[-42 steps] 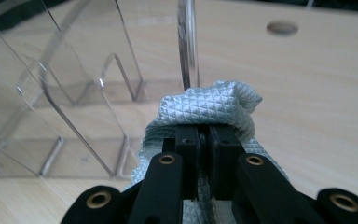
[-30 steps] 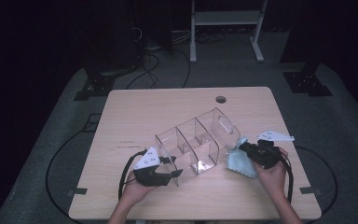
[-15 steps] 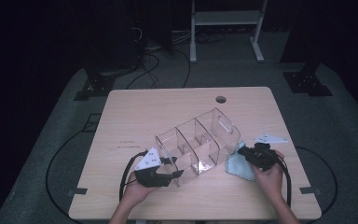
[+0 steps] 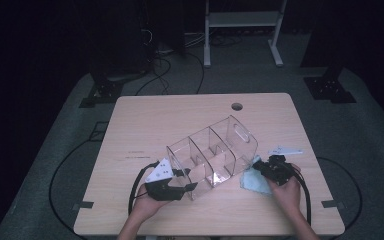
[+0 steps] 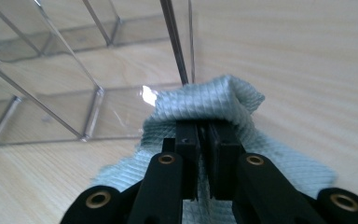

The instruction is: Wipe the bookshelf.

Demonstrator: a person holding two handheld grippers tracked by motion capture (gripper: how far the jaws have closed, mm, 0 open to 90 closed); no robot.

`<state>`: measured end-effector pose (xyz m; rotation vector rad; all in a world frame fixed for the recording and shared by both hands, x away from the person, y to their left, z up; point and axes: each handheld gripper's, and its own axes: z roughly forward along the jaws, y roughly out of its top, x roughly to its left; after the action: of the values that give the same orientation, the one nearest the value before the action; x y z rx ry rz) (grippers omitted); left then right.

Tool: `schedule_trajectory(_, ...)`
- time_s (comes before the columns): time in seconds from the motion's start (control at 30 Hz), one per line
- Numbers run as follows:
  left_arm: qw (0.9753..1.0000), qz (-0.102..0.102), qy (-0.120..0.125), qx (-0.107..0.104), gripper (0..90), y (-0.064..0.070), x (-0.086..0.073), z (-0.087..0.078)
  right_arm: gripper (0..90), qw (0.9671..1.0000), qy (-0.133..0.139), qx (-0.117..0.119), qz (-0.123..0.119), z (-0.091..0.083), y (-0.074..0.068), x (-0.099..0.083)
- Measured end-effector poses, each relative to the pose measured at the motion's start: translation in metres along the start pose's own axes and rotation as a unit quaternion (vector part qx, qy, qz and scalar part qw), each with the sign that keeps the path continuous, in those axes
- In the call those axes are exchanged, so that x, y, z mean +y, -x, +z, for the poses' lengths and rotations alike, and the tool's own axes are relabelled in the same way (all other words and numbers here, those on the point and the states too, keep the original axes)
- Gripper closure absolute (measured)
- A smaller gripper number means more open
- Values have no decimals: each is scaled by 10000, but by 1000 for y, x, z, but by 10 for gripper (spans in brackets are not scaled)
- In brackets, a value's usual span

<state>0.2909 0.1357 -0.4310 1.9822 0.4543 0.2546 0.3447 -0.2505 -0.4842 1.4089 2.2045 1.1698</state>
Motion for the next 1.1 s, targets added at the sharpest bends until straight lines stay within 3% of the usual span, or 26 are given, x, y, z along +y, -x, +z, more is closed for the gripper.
schedule_trajectory(0.1, 10000, -10, 5, 2, 463, 0, 0, 0, 838, 9999, -40, 31, 99, 2, 0, -1)
schedule_trajectory(0.27, 10000, -11, 16, -15, 463, 0, 0, 1, 838, 9997, 232, 23, -24, -11, -5, 6)
schedule_trajectory(0.4, 10000, -19, 13, -18, 463, 0, 0, 1, 838, 9999, -122, 27, 60, 5, 0, -3)
schedule_trajectory(0.47, 10000, -10, 8, -11, 463, 1, 0, 1, 838, 9997, -126, 93, 171, 7, 2, -5)
schedule_trajectory(0.53, 10000, -11, -6, -6, 463, 1, 0, 1, 838, 9999, -55, 53, 98, 2, 0, -3)
schedule_trajectory(0.73, 10000, -41, -23, 15, 464, 5, 2, 3, 838, 9989, 324, 324, -73, -22, -19, 5)
schedule_trajectory(0.8, 10000, -36, -33, 25, 463, 7, 3, 5, 839, 9974, 481, 490, -219, -30, -30, 9)
schedule_trajectory(1.1, 9999, -37, -99, -38, 461, 16, 7, 12, 841, 9909, 938, 703, -665, -50, -65, 26)
